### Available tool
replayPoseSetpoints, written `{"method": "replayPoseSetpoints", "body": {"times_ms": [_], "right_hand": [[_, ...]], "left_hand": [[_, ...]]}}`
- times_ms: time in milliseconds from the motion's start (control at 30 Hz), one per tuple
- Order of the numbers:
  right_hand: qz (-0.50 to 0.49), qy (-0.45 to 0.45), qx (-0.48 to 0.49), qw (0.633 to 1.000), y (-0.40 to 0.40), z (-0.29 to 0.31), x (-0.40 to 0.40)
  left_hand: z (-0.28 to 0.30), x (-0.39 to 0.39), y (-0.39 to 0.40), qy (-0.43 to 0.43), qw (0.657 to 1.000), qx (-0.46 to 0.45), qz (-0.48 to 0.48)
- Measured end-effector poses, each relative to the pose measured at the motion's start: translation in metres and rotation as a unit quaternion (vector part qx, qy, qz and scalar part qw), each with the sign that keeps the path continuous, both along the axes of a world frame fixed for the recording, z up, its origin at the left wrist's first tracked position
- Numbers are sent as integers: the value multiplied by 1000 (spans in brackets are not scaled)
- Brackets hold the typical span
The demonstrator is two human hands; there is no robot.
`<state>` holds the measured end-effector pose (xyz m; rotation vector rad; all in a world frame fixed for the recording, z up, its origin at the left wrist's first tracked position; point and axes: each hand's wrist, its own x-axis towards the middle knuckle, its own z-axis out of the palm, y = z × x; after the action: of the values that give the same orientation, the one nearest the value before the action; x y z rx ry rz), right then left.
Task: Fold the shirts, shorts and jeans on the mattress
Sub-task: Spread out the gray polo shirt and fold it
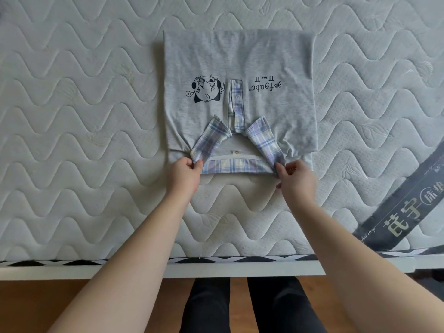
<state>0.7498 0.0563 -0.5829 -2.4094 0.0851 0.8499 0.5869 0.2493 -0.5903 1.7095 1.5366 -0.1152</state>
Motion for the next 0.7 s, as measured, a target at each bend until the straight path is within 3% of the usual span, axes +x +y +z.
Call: {"method": "replayPoseSetpoints", "body": {"times_ms": [133, 300, 400, 567, 700], "right_hand": [[28, 25, -62, 997, -2, -1, 4], [-20, -128, -24, 991, -11, 6, 28], [-34, -139, -33, 989, -13, 2, 56], [-1, -1, -31, 1000, -3, 0, 96], [92, 20, -80, 992, 0, 1, 109]], "left_hand": [[4, 0, -6, 29, 996, 87, -8], [12, -6, 12, -16, 970, 238, 43], [4, -6, 38, 7, 985, 141, 100], [-10, -4, 71, -4, 998, -22, 65], [-11, -6, 74, -18, 999, -14, 39]]}}
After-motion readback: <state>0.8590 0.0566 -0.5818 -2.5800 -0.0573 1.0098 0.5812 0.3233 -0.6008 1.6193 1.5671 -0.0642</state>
